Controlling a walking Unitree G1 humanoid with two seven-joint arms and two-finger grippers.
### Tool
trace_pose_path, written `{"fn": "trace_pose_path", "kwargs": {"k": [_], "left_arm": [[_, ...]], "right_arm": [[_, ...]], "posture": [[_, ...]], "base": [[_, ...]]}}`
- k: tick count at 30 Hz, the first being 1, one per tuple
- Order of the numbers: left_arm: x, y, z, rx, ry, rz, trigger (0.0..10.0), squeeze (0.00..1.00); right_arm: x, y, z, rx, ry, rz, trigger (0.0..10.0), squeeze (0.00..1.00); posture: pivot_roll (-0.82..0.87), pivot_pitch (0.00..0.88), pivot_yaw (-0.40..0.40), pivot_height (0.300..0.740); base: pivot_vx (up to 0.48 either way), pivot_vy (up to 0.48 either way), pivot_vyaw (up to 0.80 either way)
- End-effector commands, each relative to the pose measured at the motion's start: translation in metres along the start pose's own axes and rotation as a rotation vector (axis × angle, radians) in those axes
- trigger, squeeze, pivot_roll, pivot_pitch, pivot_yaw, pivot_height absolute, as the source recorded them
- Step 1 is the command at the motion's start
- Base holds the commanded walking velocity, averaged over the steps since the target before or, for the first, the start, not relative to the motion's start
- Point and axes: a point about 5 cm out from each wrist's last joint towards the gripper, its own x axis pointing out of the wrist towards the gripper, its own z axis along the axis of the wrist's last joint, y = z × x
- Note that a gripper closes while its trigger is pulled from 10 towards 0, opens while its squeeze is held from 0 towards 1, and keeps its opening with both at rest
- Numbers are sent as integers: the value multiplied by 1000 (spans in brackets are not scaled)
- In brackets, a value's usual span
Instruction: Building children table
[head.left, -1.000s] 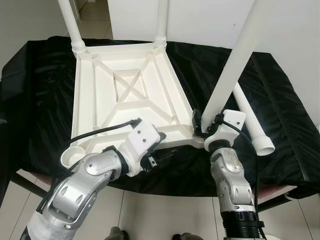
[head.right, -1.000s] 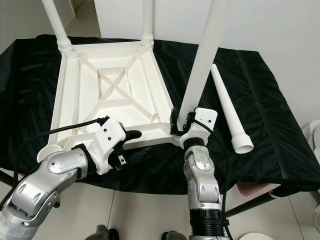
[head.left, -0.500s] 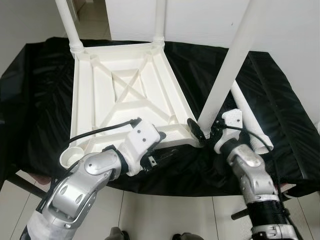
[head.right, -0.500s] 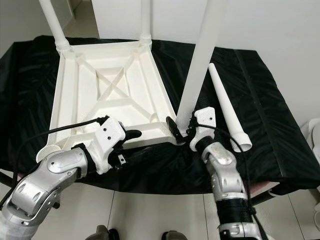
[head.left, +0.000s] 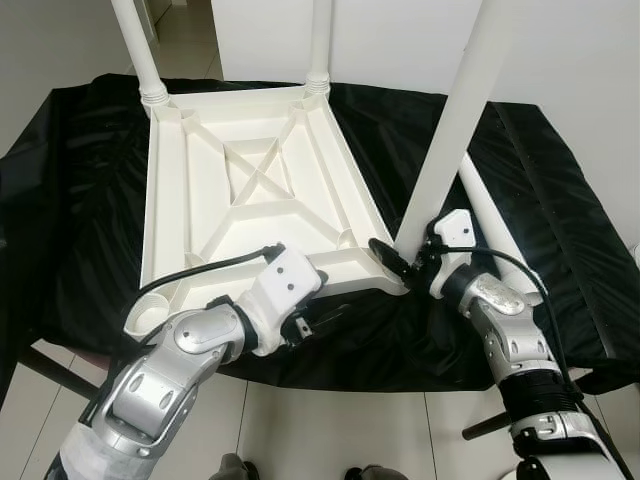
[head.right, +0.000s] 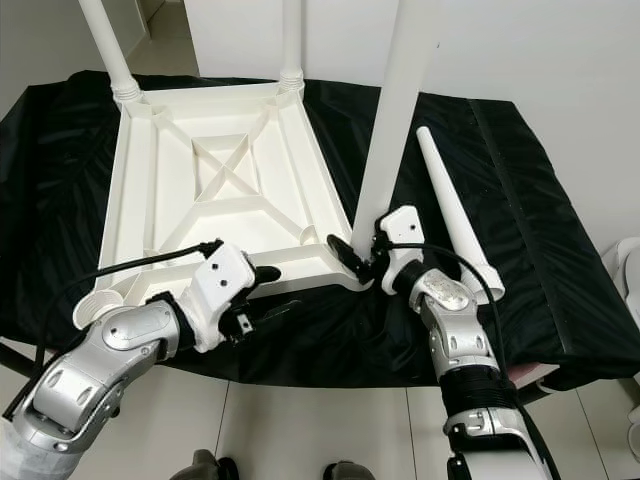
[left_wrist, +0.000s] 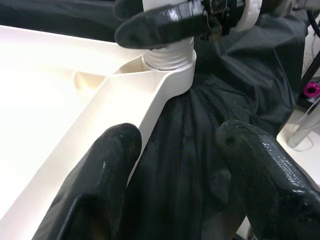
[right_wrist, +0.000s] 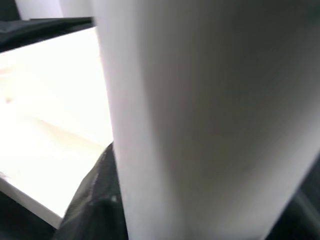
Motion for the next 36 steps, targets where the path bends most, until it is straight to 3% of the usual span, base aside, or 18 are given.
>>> {"fn": "trace_pose_path", "kwargs": {"k": [1,4,6,7,12,16,20,23,29,33,36], "left_arm": [[1,1,-4,6,12,26,10000,0],[1,1,-3,10,11,31,10000,0],[1,1,-3,14,9,30,10000,0],[1,1,-3,13,7,29,10000,0],[0,2,-2,17,2,28,10000,0],[0,6,0,23,-7,32,10000,0],[0,7,0,24,-9,35,10000,0],[1,11,1,20,-18,52,10000,0],[1,10,1,16,-22,60,10000,0],[1,10,1,16,-24,60,10000,0],[-3,13,1,20,-17,68,10000,0]], "right_arm": [[-3,3,-13,12,56,29,0,0],[-6,2,-16,29,59,21,0,0],[-8,3,-19,46,63,13,510,0],[-10,2,-21,65,63,-12,10000,0],[-12,2,-24,98,51,-54,10000,0],[-11,11,-26,114,45,-205,10000,0],[-12,11,-28,119,54,-259,10000,0],[-9,30,-29,183,84,-452,10000,0],[-9,50,-31,230,125,-612,10000,0],[-8,56,-30,252,123,-650,10000,0],[0,77,-20,305,52,-596,10000,20]], "posture": [[-132,97,7,740],[-135,99,9,740],[-137,100,11,740],[-137,100,11,740],[-139,101,13,740],[-146,106,15,740],[-149,102,13,740],[-158,110,2,740],[-159,113,-3,740],[-155,115,-6,740],[-138,128,-5,740]], "base": [[0,0,0],[0,0,0],[0,0,0],[0,0,0],[0,0,0],[0,0,0],[0,0,0],[0,0,0],[0,0,0],[0,0,0],[0,0,0]]}}
